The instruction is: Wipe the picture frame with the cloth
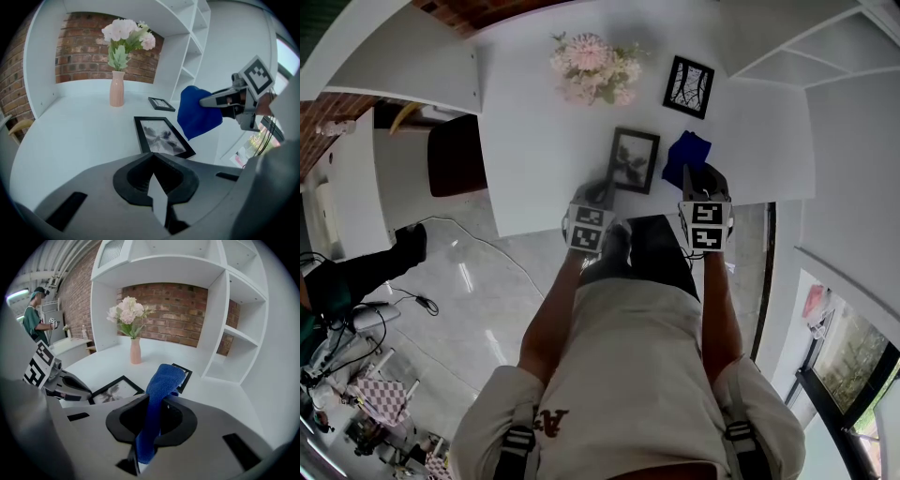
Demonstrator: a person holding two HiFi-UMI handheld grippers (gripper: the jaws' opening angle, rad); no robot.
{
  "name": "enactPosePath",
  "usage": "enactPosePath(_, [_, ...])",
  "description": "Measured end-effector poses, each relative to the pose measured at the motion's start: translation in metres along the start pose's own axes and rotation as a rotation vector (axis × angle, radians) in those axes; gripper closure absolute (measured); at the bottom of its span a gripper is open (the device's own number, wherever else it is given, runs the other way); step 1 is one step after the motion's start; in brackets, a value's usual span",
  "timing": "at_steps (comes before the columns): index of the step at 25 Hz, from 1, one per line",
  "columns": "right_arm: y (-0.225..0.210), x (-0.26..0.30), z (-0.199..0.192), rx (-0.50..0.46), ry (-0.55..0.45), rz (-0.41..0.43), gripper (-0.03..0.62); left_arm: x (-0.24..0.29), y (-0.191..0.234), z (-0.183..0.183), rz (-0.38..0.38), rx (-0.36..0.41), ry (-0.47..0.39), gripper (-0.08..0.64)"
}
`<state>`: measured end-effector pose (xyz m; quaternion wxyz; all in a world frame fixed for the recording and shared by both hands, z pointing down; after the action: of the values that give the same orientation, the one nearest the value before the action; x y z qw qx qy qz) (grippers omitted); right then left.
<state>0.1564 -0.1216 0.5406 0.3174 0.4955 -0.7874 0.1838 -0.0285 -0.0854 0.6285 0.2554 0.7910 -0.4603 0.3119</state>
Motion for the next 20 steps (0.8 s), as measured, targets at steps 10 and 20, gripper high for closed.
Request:
enactPosePath(10, [0.017,-0.034,0.038,-0.029,-0.119,0.032,0.56,-0.027,0.004,0.043,0.004,0.034,-0.102,0.558])
enactPosePath(20, [0.034,-0.067,0.079,-0.079,-0.22,0.046,0.56,-0.081,0.006,0.094,0.003,0.023,-0.244,0.558])
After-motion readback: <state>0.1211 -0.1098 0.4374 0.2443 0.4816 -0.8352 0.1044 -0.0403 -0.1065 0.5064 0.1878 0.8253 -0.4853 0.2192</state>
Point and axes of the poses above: the fingertips, and each gripper's own axes: x forward along the fingers, y to its left, z out of its top, the point moved 2 cm from there along -x, backward along the fingers, and after that the axes turned 9 degrees about z, right-handed, at the moved point
